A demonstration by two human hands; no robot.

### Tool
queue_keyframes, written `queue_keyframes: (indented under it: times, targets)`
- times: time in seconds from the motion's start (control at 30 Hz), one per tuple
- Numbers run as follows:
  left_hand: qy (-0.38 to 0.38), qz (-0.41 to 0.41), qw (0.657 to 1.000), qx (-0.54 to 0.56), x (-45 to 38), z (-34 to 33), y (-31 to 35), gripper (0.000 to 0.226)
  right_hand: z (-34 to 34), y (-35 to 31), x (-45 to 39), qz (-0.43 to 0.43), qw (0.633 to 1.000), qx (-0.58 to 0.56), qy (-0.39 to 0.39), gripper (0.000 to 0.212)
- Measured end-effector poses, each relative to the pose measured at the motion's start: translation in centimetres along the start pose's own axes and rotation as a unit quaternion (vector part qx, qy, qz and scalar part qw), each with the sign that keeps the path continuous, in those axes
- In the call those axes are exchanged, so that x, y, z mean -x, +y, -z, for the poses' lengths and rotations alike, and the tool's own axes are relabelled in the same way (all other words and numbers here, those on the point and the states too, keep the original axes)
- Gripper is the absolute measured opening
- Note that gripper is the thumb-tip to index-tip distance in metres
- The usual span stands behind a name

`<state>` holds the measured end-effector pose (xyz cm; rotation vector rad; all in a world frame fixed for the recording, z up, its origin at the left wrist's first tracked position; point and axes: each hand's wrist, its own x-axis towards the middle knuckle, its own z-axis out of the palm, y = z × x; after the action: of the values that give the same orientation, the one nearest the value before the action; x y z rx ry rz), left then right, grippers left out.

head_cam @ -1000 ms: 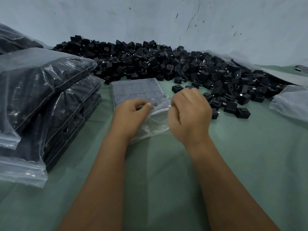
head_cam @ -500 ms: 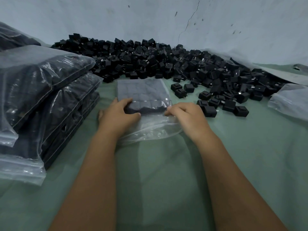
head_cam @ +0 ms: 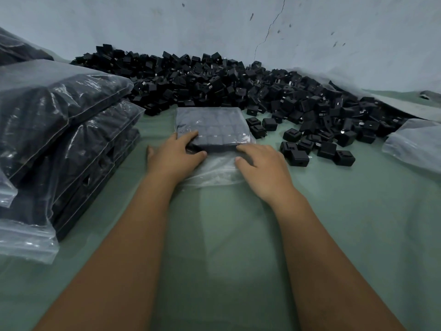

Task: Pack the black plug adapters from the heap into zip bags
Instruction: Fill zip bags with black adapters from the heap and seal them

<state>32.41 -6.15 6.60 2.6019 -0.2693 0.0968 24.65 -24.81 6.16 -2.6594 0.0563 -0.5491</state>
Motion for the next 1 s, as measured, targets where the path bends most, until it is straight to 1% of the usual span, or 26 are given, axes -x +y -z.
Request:
queue_keyframes:
  times: [0.13, 0.17, 0.2, 0.23, 0.27, 0.33, 0.4, 0.43, 0.47, 0.53, 0.6, 0.63, 0.67, 0.77, 0.87, 0.93, 0.97, 1.0]
  targets:
    - [0.019, 0.008, 0.999, -0.033, -1.3, -0.2, 0.4, 0.062, -0.4, 0.4, -0.1, -0.026, 0.992, 0.055, -0.108, 0.048]
    - [0.024, 0.009, 0.999, -0.032, -1.4, -0.3, 0.6, 0.062, -0.4, 0.4, -0.1, -0.026, 0.991, 0.059, -0.117, 0.048]
    - [0.024, 0.012, 0.999, -0.029, -1.5, -0.3, 0.7, 0.062, -0.4, 0.4, -0.1, -0.023, 0.993, 0.052, -0.108, 0.046]
    - [0.02, 0.017, 0.999, -0.026, -1.4, -0.3, 0.8, 0.062, -0.2, 0.3, -0.1, -0.019, 0.996, 0.035, -0.077, 0.042]
    - [0.018, 0.023, 0.999, -0.029, -1.2, -0.3, 1.0, 0.062, 0.0, 0.1, -0.1, -0.016, 0.999, 0.017, -0.025, 0.037]
    - [0.033, 0.033, 0.997, -0.057, -0.4, -0.5, 1.5, 0.061, 0.5, 0.0, 0.1, -0.032, 0.994, 0.022, 0.107, 0.028]
    - [0.075, 0.019, 0.994, -0.073, 0.6, -0.7, 2.4, 0.055, 1.1, 0.4, 0.3, -0.093, 0.971, 0.074, 0.207, 0.027]
    - [0.096, -0.004, 0.993, -0.068, 1.1, -0.8, 2.9, 0.053, 1.3, 0.8, 0.4, -0.139, 0.959, 0.093, 0.229, 0.032]
    - [0.11, -0.038, 0.992, -0.056, 1.5, -0.8, 3.5, 0.05, 1.5, 1.1, 0.5, -0.19, 0.95, 0.099, 0.227, 0.039]
    - [0.103, -0.114, 0.988, 0.0, 2.4, -1.1, 4.6, 0.043, 1.9, 1.7, 0.6, -0.281, 0.941, 0.075, 0.173, 0.048]
    - [0.064, -0.147, 0.984, 0.075, 3.3, -1.5, 5.5, 0.039, 1.8, 2.4, 0.5, -0.313, 0.939, 0.054, 0.131, 0.051]
    - [0.041, -0.147, 0.983, 0.098, 3.7, -1.8, 5.7, 0.039, 1.8, 2.6, 0.5, -0.312, 0.94, 0.048, 0.13, 0.051]
    - [0.02, -0.144, 0.984, 0.098, 3.9, -2.2, 5.7, 0.04, 1.7, 2.7, 0.6, -0.307, 0.941, 0.039, 0.138, 0.052]
    - [-0.035, -0.149, 0.987, 0.045, 4.0, -2.7, 5.0, 0.047, 1.8, 2.8, 0.5, -0.302, 0.94, 0.012, 0.161, 0.049]
    - [-0.031, -0.146, 0.985, 0.083, 3.9, -2.6, 4.7, 0.048, 1.7, 2.9, 0.6, -0.31, 0.934, -0.017, 0.179, 0.043]
    - [-0.02, -0.138, 0.985, 0.1, 3.9, -2.4, 4.9, 0.044, 2.1, 2.5, 0.6, -0.315, 0.917, -0.083, 0.23, 0.04]
    - [-0.015, -0.133, 0.986, 0.103, 3.9, -2.3, 5.0, 0.041, 2.2, 2.1, 0.6, -0.299, 0.908, -0.119, 0.27, 0.039]
    - [-0.01, -0.128, 0.986, 0.103, 3.9, -2.3, 5.1, 0.037, 2.4, 1.4, 0.7, -0.262, 0.903, -0.139, 0.309, 0.037]
